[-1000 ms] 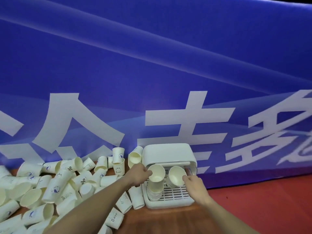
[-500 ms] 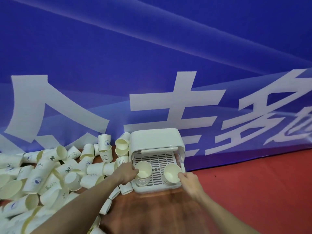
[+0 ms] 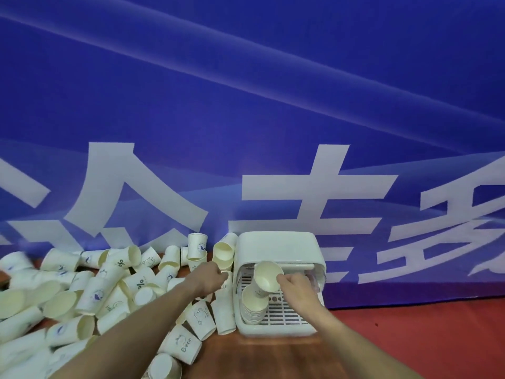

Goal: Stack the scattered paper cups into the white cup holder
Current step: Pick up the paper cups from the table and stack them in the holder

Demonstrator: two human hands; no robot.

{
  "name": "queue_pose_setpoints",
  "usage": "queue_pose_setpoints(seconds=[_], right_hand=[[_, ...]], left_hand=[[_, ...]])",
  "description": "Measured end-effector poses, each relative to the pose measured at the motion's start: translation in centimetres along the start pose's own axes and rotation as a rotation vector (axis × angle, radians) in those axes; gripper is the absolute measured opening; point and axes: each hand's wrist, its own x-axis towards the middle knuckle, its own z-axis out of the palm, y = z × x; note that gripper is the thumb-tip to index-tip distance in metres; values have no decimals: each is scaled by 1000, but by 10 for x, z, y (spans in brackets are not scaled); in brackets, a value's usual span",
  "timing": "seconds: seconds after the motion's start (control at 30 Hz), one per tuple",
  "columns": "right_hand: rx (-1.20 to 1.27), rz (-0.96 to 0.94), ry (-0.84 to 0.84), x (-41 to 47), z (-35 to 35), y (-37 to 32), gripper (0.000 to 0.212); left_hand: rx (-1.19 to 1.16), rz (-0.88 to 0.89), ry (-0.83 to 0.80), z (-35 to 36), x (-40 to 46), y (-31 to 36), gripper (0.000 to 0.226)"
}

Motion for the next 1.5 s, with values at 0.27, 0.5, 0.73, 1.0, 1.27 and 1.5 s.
queue_pose_setpoints(seconds=[0.27, 0.5, 0.73, 1.0, 1.27, 1.5], right_hand=[[-139, 92, -71, 10, 31, 11, 37], [-334, 137, -142, 16, 60, 21, 39], [-323, 173, -126, 17, 49, 20, 50], [108, 227, -115, 30, 48, 45, 41], [611, 578, -436, 34, 60, 56, 52], [781, 569, -431, 44, 72, 74, 46]], left_hand=[[-32, -90, -3, 4, -10, -45, 40], [-81, -145, -68, 21, -24, -81, 38], [-187, -182, -39, 23, -18, -88, 31], [-916, -309, -109, 61, 2, -50, 57], [-1085, -323, -245, 118, 13, -29, 52], [-890, -304, -8, 130, 19, -19, 39]])
